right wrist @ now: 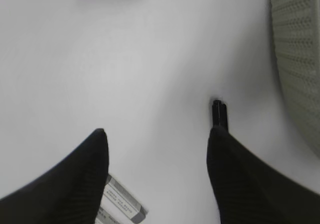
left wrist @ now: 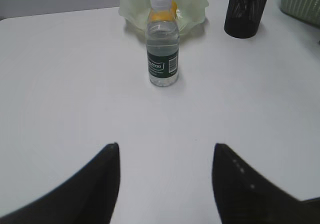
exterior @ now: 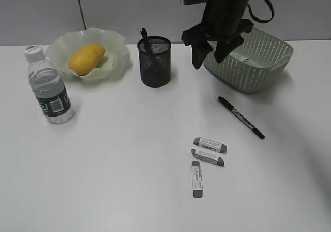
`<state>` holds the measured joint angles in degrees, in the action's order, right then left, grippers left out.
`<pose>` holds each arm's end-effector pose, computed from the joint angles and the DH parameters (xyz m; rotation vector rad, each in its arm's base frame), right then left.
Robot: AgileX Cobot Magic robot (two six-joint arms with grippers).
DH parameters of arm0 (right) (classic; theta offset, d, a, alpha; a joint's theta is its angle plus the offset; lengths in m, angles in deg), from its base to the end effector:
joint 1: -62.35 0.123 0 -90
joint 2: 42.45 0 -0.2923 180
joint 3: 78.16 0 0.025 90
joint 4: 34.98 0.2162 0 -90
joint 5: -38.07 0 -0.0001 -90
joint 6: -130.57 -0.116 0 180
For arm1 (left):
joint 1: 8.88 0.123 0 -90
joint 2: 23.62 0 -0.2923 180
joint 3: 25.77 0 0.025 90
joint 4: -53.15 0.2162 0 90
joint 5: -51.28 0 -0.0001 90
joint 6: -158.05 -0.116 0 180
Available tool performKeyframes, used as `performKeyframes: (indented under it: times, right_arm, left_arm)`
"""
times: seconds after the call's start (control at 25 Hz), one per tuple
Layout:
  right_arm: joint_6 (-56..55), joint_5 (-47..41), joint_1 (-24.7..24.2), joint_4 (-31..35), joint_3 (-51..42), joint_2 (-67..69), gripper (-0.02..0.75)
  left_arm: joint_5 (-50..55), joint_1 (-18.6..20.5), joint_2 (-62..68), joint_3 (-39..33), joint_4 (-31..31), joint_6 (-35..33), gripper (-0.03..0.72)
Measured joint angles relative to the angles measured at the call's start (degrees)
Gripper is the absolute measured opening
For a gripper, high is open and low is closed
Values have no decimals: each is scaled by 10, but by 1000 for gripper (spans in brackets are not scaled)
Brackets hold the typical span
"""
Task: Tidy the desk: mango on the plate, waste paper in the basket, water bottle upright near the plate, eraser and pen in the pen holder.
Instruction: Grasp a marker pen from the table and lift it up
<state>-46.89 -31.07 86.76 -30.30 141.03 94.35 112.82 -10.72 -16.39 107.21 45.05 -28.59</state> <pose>0.4127 0.1970 0.2067 -0.6526 2.8506 0.1789 -0.0258 -0.0136 0.2567 0.1596 2.0086 -0.1150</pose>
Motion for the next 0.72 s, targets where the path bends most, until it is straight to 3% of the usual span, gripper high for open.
performKeyframes:
  times: [0.24,0.72]
  right_arm:
    - [7,16,0,1,-129,-55,494]
    - [31,262,-5,11,-446,-157,390]
  left_arm:
    - [0,0,0,0,0,0,446]
    - [0,0,0,0,0,0,446]
